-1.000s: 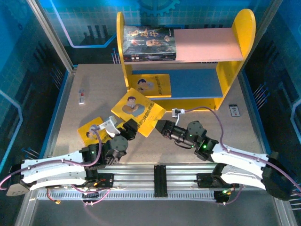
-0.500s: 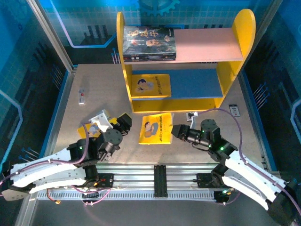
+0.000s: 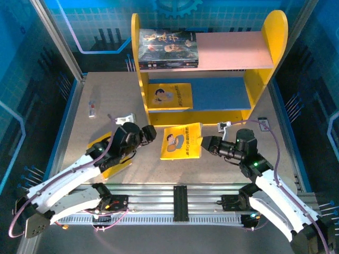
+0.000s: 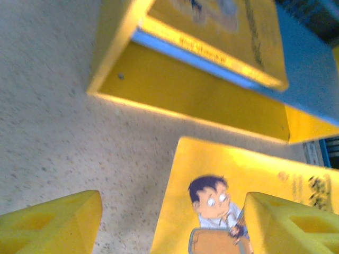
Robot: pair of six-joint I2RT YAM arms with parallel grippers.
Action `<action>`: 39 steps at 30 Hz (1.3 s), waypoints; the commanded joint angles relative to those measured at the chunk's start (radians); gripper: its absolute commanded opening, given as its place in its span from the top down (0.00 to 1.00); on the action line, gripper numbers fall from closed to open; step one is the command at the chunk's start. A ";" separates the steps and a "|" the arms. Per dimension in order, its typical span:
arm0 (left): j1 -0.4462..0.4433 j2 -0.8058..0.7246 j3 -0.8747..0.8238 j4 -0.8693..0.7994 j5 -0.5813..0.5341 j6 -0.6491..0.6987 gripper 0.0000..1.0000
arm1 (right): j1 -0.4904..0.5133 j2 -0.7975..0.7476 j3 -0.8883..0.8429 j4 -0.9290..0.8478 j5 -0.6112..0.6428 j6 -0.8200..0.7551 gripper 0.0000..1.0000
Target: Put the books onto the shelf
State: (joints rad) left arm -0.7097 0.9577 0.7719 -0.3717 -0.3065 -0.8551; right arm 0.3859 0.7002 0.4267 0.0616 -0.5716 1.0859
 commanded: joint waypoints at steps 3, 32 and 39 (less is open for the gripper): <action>0.070 0.088 -0.046 0.194 0.326 0.047 0.24 | -0.068 0.008 -0.019 0.202 -0.119 0.076 0.83; 0.227 0.260 -0.216 0.771 0.808 -0.095 0.16 | -0.180 0.144 -0.100 0.671 -0.242 0.296 0.84; 0.249 0.226 -0.233 0.805 0.839 -0.114 0.22 | -0.180 0.134 -0.080 0.558 -0.249 0.212 0.84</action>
State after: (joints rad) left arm -0.4690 1.2201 0.5514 0.3580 0.4732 -0.9516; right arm 0.2192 0.8562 0.3134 0.6140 -0.7918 1.3575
